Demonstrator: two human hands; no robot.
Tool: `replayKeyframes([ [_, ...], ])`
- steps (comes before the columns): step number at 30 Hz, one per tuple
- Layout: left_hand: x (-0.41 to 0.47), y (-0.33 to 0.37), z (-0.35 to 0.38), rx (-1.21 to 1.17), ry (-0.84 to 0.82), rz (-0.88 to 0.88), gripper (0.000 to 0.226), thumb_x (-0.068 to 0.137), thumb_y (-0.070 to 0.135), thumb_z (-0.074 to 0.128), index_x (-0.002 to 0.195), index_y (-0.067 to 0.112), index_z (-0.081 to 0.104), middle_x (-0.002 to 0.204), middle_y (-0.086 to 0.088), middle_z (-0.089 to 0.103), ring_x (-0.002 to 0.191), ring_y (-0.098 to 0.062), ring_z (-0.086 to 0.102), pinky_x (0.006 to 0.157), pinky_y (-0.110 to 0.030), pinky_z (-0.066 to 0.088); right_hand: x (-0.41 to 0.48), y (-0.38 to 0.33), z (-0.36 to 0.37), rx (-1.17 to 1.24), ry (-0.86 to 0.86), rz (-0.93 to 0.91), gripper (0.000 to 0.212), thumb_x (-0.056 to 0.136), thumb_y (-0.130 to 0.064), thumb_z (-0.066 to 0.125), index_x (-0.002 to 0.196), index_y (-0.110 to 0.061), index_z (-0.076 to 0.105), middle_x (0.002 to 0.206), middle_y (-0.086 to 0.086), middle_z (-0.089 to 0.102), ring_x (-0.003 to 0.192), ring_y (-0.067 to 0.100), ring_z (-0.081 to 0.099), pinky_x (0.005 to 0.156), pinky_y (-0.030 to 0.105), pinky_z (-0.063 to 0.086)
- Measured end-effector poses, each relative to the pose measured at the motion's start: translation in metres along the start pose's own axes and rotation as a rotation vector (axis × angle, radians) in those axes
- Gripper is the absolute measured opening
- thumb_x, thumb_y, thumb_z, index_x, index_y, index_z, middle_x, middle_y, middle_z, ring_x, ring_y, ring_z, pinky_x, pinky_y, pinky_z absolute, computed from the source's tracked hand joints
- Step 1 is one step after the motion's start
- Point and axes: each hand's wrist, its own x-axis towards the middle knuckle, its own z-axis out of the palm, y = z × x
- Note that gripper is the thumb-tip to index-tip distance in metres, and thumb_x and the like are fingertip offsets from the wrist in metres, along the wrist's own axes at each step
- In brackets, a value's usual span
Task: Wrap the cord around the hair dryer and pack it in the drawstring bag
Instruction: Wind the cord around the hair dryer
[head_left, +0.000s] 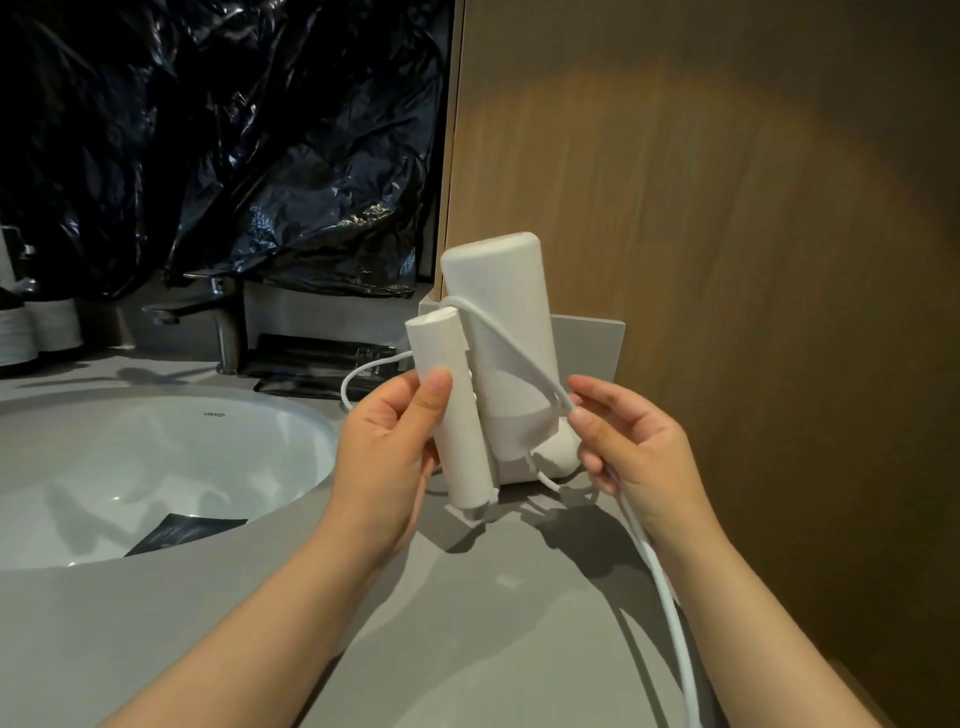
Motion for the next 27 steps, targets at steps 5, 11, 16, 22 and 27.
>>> replayKeyframes([
  [5,0.002,-0.003,-0.004,-0.023,0.038,-0.048,0.035,0.080,0.036,0.055,0.099,0.008,0.065,0.085,-0.002,0.072,0.085,-0.019,0.066,0.060,-0.026,0.055,0.003,0.009,0.012,-0.093,-0.098,0.006,0.033,0.095,-0.027,0.052,0.127,-0.033,0.058,0.063,-0.009,0.064,0.042,0.008,0.045,0.041,0.016,0.042],
  [11,0.001,-0.005,-0.001,0.059,0.030,-0.070,0.039,0.082,0.042,0.054,0.101,0.010,0.066,0.095,-0.007,0.071,0.091,-0.021,0.065,0.085,-0.041,0.058,-0.008,0.008,0.010,-0.068,0.008,-0.037,0.025,0.094,-0.026,0.054,0.114,-0.036,0.063,0.054,-0.015,0.060,0.038,0.007,0.039,0.038,0.017,0.040],
  [16,-0.001,-0.009,-0.002,0.534,0.120,0.084,0.063,0.092,0.062,0.044,0.086,0.002,0.059,0.085,-0.014,0.065,0.073,-0.027,0.058,0.066,-0.040,0.049,-0.009,0.012,0.012,-0.049,0.054,-0.029,0.021,0.090,-0.026,0.058,0.105,-0.035,0.068,0.061,-0.013,0.065,0.038,0.008,0.041,0.037,0.017,0.040],
  [22,0.000,-0.009,-0.006,0.651,0.184,0.179,0.034,0.101,0.037,0.043,0.078,0.018,0.060,0.065,0.009,0.059,0.058,-0.001,0.050,0.053,-0.014,0.040,-0.012,0.008,0.012,0.004,0.109,-0.024,0.023,0.070,-0.036,0.068,0.091,-0.031,0.075,0.067,-0.004,0.070,0.039,0.010,0.044,0.038,0.017,0.041],
  [27,0.005,-0.013,-0.008,0.569,0.278,0.216,0.026,0.101,0.012,0.044,0.101,0.023,0.067,0.072,0.011,0.063,0.058,-0.003,0.054,0.055,-0.018,0.042,-0.015,0.012,0.020,0.060,0.071,-0.024,0.022,0.072,-0.033,0.069,0.080,-0.015,0.077,0.066,0.010,0.069,0.039,0.011,0.046,0.038,0.020,0.041],
])
